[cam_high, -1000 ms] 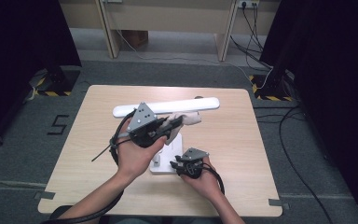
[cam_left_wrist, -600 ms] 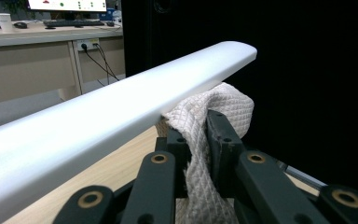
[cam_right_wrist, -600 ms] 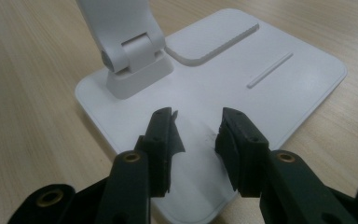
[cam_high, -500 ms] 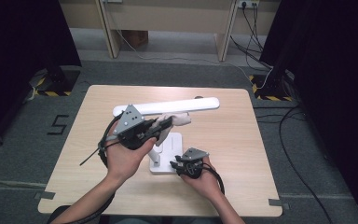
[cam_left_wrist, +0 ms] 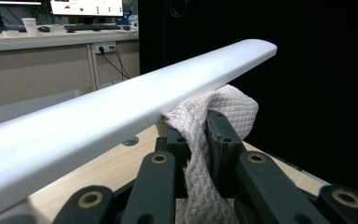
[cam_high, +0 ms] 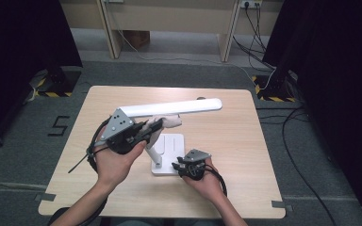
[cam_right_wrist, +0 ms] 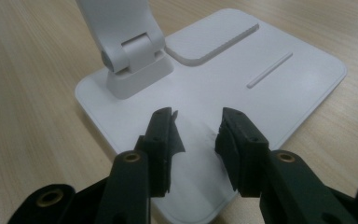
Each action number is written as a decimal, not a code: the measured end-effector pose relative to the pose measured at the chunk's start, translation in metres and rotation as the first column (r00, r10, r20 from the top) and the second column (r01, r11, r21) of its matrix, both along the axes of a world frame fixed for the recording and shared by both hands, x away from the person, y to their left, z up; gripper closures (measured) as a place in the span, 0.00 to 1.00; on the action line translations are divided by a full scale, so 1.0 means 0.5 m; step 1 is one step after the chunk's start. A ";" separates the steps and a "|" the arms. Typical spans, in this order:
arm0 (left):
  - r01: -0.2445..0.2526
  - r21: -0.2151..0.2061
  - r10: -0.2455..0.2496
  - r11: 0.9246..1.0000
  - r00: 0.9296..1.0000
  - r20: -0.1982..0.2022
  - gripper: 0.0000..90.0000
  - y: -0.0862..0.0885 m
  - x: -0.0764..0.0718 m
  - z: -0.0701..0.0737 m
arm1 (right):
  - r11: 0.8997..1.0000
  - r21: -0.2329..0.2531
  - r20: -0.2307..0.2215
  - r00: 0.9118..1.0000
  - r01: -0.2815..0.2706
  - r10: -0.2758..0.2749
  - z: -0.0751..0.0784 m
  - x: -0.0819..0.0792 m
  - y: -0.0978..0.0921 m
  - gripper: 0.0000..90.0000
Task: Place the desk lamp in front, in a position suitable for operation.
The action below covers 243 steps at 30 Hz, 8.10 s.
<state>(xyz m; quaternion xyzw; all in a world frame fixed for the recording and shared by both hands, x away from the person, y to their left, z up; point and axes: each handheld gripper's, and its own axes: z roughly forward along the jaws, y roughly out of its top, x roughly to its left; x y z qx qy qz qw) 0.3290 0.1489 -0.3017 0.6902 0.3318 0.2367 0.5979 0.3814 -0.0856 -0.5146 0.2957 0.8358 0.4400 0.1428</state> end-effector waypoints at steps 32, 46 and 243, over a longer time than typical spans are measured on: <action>-0.116 -0.038 0.116 0.992 0.993 0.003 0.90 0.112 -0.035 -0.017 | 1.000 -0.001 0.000 1.000 -0.007 0.007 0.000 -0.002 0.003 0.72; -0.110 -0.044 0.110 0.993 0.994 0.012 0.89 0.119 -0.043 -0.023 | 1.000 -0.001 0.000 1.000 -0.007 0.007 0.000 -0.002 0.003 0.72; 0.059 0.370 0.033 0.927 0.971 -0.237 0.88 0.049 0.025 -0.381 | 1.000 -0.006 -0.001 1.000 -0.006 0.006 0.001 -0.001 0.002 0.72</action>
